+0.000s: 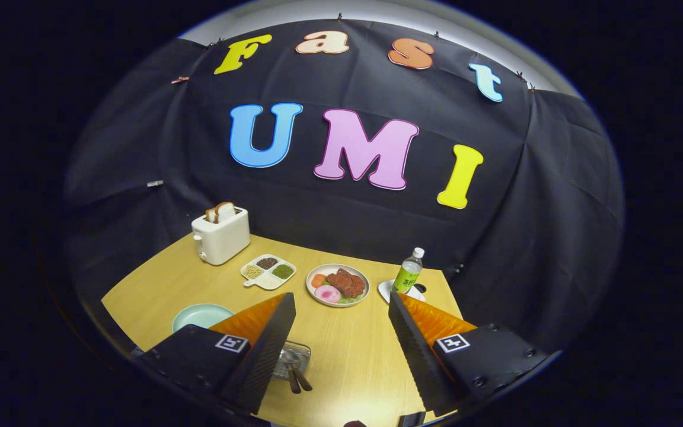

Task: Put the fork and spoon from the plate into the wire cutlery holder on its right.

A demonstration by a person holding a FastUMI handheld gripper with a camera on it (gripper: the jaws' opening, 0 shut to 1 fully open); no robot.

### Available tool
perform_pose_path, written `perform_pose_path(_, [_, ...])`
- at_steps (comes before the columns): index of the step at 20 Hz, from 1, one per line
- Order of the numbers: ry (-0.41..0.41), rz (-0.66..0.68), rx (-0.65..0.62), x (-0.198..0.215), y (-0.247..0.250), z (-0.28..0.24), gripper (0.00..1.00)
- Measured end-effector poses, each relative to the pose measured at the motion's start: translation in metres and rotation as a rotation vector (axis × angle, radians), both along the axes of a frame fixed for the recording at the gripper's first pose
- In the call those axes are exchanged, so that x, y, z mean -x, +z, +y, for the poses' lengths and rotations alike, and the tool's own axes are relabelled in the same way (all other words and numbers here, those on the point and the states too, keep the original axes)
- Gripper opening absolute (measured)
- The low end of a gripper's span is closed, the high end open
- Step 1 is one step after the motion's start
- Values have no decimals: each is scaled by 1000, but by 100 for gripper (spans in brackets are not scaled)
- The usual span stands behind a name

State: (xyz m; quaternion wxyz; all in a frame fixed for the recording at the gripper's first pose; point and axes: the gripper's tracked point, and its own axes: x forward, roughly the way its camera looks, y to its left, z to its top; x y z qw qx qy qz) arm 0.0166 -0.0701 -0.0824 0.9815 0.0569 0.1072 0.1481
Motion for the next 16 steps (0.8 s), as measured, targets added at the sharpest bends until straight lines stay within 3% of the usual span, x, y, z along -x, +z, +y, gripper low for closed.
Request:
perform_pose_path(6, [40, -51, -18, 8, 1, -11, 98])
perform_pose_path(13, [-34, -50, -40, -5, 1, -34, 98])
perform_pose_path(16, [-28, -43, -18, -4, -7, -35, 98])
